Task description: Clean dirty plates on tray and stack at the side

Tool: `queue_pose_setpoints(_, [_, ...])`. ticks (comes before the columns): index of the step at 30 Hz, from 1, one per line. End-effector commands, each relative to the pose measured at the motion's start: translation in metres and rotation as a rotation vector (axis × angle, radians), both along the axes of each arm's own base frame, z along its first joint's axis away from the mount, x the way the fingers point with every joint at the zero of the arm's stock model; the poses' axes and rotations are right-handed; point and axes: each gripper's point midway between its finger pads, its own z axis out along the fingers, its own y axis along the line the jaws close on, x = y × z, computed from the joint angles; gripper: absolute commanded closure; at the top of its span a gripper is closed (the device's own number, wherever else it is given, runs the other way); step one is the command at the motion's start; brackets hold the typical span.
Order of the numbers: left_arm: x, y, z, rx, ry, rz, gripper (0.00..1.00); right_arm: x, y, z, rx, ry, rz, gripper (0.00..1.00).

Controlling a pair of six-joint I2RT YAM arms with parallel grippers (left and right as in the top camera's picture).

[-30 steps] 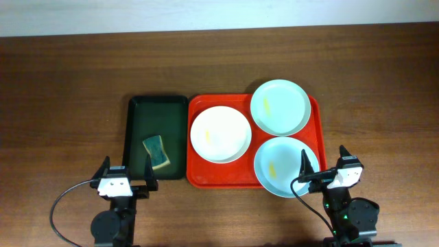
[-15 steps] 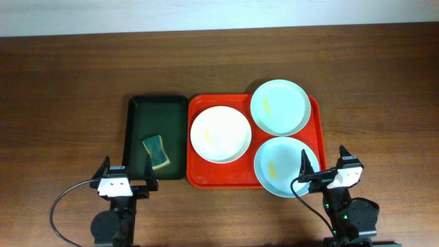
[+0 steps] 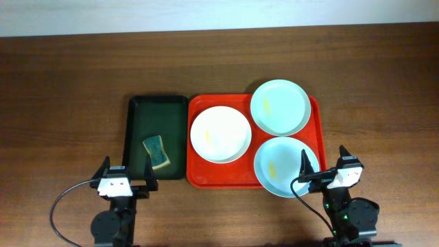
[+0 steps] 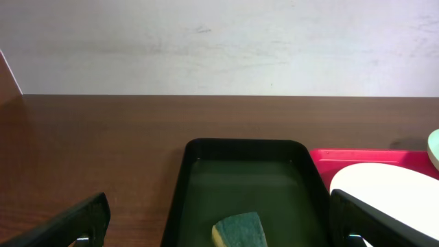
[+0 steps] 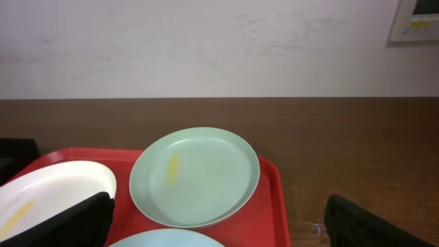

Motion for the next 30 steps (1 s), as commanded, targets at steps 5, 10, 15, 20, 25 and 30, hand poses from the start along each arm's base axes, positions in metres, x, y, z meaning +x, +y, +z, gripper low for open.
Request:
queue_pose_setpoints(5, [0.000,-0.004,-0.001,0.014,0.002,-0.024,0.01,0.000,0.000,-0.004,0.003,0.011,0.001,0.02])
queue_pose_setpoints(10, [0.000,-0.004,-0.001,0.014,0.002,-0.025,0.01,0.000,0.000,-0.004,0.003,0.011,0.001,0.02])
queue_pose_setpoints(15, [0.000,-0.005,-0.001,0.013,0.002,-0.027,0.01,0.000,0.000,-0.004,0.003,0.011,0.001,0.01])
queue_pose_setpoints(20, [0.000,-0.005,-0.001,0.014,0.002,-0.027,0.01,0.001,-0.026,0.001,-0.075,-0.010,-0.146,0.02])
queue_pose_setpoints(25, [0.000,-0.005,-0.001,0.009,0.002,-0.028,0.01,0.000,-0.036,-0.001,-0.083,0.001,-0.200,0.01])
queue_pose_setpoints(30, [-0.002,-0.017,0.006,0.001,-0.006,-0.097,0.01,0.000,-0.037,-0.001,-0.083,-0.001,-0.210,0.02])
